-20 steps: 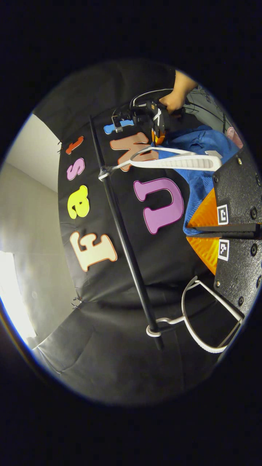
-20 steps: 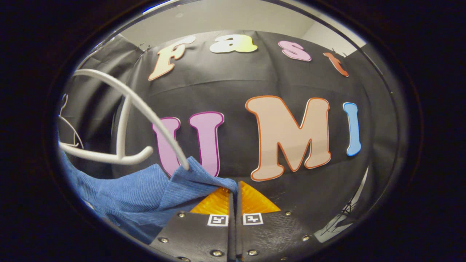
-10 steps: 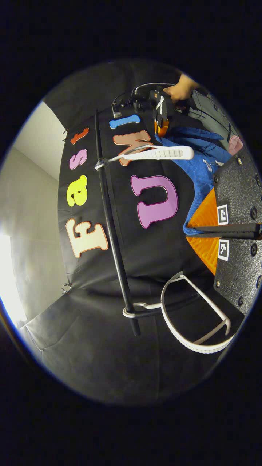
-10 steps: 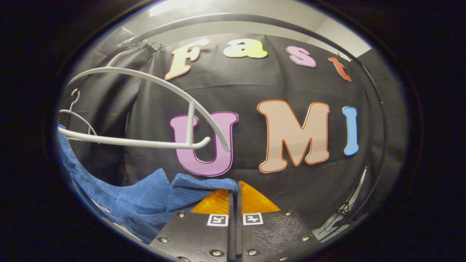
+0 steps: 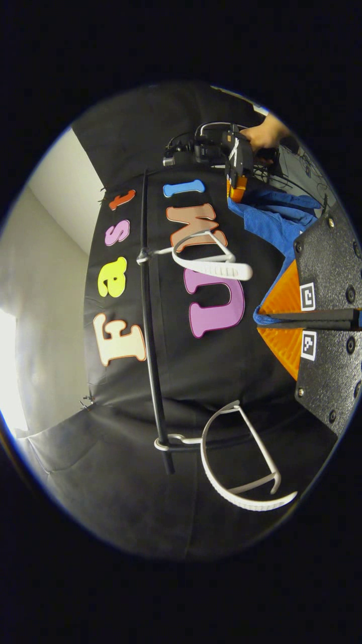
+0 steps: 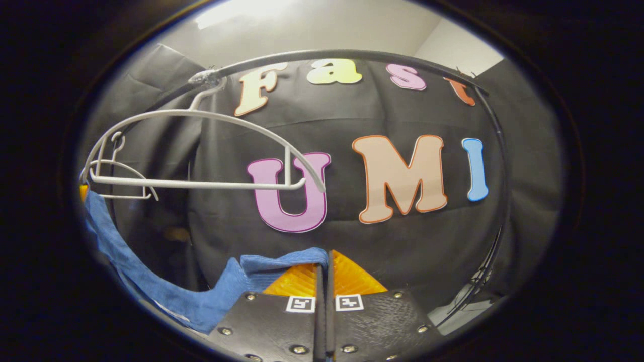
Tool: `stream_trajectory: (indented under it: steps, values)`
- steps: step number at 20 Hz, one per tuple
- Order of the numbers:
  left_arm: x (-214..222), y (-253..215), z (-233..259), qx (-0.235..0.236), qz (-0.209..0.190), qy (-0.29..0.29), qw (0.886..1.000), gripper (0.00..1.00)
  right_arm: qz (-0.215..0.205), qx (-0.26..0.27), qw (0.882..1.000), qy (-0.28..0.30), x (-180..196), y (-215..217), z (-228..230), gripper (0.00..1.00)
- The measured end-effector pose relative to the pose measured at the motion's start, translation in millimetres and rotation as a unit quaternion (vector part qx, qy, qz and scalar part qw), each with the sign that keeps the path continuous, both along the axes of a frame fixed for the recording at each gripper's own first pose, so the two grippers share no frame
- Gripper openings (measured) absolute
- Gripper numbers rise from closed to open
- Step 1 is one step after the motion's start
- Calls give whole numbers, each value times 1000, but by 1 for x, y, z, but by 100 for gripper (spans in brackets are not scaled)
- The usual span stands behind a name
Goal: Grasp the clothes on the hanger with both hands and then place them into the laundry hamper below.
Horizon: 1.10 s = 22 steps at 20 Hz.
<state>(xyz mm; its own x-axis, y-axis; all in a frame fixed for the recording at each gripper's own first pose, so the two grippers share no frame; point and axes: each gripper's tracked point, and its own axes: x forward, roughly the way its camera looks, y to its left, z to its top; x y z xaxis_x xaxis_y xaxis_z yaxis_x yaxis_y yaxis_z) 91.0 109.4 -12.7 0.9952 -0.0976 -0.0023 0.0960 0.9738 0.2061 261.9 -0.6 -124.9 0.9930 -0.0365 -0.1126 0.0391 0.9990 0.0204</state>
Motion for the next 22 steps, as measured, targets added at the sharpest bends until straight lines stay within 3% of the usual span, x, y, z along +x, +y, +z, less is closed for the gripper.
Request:
stream_trajectory:
  steps: [1, 5, 11, 16, 22]
  values:
    - [-2, -7, -3, -7, -3, 2, 1000, 0, 3, 2, 1000, -1, -8, 2, 4, 5]
    - [-6, -35, -13, -20, -25, 2, 999, 0, 25, 12, 1000, -13, -31, 16, 26, 0]
    - [11, -72, -33, -10, -43, 13, 999, 0, 61, 23, 997, -30, -61, 52, 57, 5]
    - [27, -109, -19, -32, -67, 4, 997, 0, 94, 35, 994, -35, -77, 85, 74, 0]
    - [38, -150, 3, -55, -90, -9, 994, 0, 69, 70, 995, -34, -89, 74, 95, 1]
